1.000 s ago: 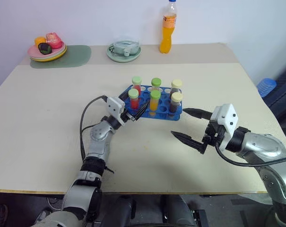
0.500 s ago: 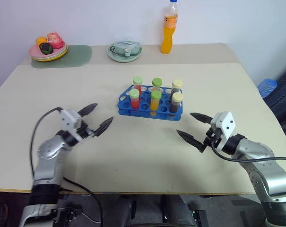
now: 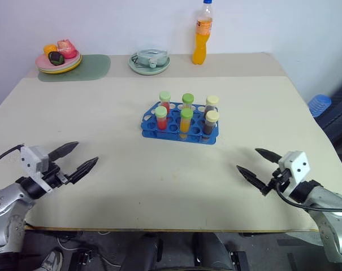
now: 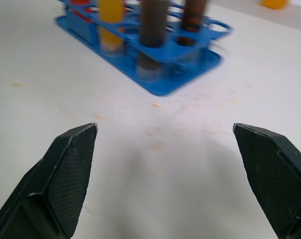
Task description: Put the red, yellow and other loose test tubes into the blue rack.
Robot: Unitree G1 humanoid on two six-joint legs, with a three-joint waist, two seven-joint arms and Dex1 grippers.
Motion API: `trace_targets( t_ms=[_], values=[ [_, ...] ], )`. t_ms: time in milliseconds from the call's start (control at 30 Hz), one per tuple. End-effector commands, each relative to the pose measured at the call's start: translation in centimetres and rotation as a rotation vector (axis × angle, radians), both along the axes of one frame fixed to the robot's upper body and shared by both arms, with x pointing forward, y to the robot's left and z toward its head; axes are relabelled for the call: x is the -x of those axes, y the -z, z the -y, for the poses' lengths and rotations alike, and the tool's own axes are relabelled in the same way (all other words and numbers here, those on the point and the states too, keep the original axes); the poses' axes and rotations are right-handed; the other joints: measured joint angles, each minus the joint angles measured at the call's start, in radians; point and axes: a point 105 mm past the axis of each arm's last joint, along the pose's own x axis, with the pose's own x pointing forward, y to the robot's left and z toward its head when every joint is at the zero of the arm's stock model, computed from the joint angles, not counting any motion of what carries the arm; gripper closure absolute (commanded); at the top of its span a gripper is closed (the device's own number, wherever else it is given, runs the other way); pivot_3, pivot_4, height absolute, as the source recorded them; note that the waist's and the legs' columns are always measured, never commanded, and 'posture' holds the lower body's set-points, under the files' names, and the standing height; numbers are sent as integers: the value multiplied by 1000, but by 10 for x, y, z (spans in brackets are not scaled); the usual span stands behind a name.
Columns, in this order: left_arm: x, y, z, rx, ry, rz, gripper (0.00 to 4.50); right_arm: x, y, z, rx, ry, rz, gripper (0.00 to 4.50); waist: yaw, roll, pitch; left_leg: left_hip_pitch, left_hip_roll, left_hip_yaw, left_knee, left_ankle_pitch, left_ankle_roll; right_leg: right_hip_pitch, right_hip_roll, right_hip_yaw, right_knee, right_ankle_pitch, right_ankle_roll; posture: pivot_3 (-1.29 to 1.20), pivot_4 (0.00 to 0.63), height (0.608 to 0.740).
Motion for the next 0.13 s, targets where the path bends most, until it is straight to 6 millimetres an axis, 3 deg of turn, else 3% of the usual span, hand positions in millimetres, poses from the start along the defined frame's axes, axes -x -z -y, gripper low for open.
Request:
trace_targets(
  t_ms=[33, 133],
  values=[
    [0, -15, 1, -21, 15, 52, 44, 0, -11, 1, 1, -7, 50, 0, -2, 0, 0, 0, 0, 0, 0, 0, 0, 0, 0, 0, 0, 0, 0, 0, 150, 740],
    [0, -12, 3, -24, 23, 46, 44, 0, -12, -3, -2, -13, 53, 0, -2, 0, 0, 0, 0, 0, -1, 0, 0, 0, 0, 0, 0, 0, 0, 0, 150, 740]
  ],
)
